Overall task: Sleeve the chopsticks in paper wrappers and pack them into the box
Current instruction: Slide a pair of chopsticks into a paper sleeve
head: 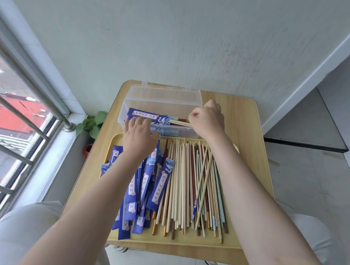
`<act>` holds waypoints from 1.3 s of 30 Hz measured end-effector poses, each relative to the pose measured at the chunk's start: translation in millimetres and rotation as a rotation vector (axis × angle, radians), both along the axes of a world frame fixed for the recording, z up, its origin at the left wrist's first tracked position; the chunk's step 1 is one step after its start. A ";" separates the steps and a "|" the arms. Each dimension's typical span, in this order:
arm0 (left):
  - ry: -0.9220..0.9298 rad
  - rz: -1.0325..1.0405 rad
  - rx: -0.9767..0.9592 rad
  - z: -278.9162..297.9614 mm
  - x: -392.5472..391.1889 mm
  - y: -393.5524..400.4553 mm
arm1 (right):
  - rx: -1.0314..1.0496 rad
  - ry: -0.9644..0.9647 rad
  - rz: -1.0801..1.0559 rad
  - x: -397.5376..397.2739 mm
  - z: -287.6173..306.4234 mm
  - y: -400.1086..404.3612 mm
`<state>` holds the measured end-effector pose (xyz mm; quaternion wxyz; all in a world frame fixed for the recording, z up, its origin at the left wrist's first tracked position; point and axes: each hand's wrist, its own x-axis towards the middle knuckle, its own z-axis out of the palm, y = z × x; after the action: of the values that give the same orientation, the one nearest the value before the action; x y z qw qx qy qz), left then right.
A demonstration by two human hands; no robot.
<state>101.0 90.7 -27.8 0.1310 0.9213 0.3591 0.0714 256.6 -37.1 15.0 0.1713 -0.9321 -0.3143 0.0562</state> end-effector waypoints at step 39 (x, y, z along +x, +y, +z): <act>-0.466 0.082 -1.105 15.7 -62.1 -107.0 | 0.335 0.514 0.006 -147.9 -19.8 -78.4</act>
<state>39.0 -16.3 -12.1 0.6630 0.6621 0.3402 0.0793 108.7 -115.4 -4.8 0.3961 -0.8451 -0.2684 0.2383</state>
